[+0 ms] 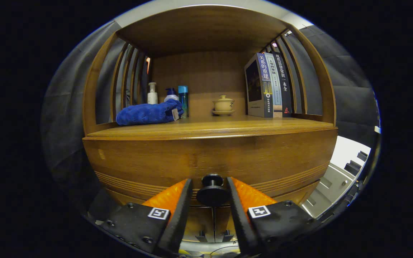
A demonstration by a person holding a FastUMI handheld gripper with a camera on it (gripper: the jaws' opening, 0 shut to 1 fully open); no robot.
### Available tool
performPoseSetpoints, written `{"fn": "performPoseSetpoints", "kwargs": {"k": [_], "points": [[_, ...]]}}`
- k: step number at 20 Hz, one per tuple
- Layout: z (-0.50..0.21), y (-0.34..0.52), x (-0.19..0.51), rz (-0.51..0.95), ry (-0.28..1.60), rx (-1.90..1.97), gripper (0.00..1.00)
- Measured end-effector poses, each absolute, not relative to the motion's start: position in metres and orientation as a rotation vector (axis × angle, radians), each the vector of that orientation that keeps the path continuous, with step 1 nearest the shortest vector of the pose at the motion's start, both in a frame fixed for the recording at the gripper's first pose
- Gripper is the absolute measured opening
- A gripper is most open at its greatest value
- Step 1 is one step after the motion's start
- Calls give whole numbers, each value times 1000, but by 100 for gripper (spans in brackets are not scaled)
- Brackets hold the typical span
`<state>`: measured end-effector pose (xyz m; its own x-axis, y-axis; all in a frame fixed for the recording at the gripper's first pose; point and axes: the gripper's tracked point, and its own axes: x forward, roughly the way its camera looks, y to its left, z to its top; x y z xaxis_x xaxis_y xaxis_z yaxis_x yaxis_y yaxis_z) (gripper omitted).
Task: Pull open the drawer, take out the items inside it, and place them on the countertop above the cabinet.
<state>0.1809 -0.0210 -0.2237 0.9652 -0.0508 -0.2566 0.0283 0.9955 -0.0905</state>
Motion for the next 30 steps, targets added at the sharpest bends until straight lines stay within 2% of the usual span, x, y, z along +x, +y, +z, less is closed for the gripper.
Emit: {"fn": "performPoseSetpoints", "kwargs": {"k": [1,2,5,10,22,30], "points": [[-226,-18,183,-37,258,-68,53],[-227,-19,184,-36,262,-53,53],[-224,-21,184,-45,236,-82,39],[-222,-20,177,-37,234,-81,39],[-218,-18,94,-29,262,-62,39],[-214,-17,74,-26,255,-78,39]]}}
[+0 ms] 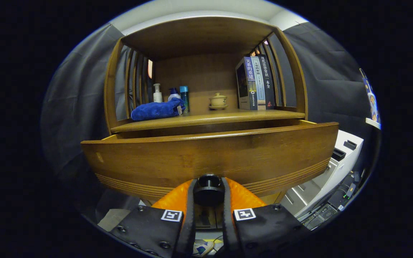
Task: Pull open the drawer, take out the items inside it, and place them on the countertop above the cabinet.
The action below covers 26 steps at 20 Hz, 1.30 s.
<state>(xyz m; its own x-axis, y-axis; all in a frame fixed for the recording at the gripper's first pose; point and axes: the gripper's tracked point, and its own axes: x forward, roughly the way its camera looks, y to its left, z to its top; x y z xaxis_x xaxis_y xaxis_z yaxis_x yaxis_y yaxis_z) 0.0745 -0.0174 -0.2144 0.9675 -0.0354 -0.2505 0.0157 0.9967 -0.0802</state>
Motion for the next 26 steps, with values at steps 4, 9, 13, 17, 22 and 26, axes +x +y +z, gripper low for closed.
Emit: {"fn": "performPoseSetpoints", "kwargs": {"k": [4,9,13,17,22,26], "points": [[-215,-17,56,-8,271,-73,39],[-214,-16,28,0,285,-79,39],[-222,-17,9,3,316,-73,39],[-221,-17,8,4,319,-78,39],[-221,-17,7,10,319,-87,45],[-213,-4,7,34,275,-148,82]]}}
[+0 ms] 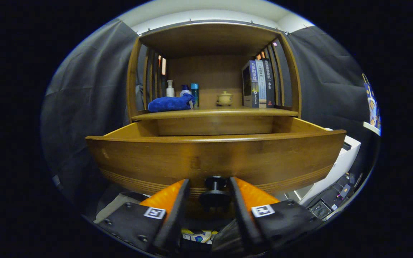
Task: Pull open the drawer, take out the items inside it, and place them on the countertop above the cabinet.
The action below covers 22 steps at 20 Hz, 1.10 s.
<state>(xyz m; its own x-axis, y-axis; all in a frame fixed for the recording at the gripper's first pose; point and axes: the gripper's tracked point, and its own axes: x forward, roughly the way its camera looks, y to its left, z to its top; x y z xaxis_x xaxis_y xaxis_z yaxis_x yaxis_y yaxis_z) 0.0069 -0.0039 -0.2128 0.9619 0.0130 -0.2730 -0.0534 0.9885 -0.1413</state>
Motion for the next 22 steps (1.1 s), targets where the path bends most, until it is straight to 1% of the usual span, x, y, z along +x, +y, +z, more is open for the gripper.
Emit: {"fn": "performPoseSetpoints", "kwargs": {"k": [2,4,7,11,17,20,22], "points": [[-197,-1,2,36,221,-184,100],[-166,4,-6,38,125,-192,99],[-96,9,-5,46,-49,-137,98],[0,10,7,71,-179,-127,98],[88,10,20,78,-230,-135,99],[111,21,39,123,-226,-96,99],[117,22,64,138,-189,-75,99]]}}
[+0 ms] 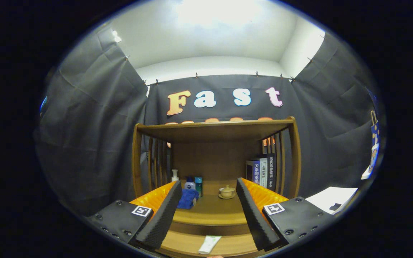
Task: Pull open the drawer, take out the items inside it, and place them on the countertop above the cabinet.
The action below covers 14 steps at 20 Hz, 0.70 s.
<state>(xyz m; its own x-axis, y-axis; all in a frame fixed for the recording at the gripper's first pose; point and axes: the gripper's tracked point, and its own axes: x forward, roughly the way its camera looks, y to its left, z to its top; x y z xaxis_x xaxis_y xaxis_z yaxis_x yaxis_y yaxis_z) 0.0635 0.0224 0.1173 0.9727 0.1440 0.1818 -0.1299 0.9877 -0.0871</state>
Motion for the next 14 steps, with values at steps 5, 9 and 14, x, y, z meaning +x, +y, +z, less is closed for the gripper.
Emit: {"fn": "performPoseSetpoints", "kwargs": {"k": [5,9,14], "points": [[60,21,142,131,112,-147,99],[-39,21,174,123,479,-195,99],[-148,25,187,93,835,-65,99]]}}
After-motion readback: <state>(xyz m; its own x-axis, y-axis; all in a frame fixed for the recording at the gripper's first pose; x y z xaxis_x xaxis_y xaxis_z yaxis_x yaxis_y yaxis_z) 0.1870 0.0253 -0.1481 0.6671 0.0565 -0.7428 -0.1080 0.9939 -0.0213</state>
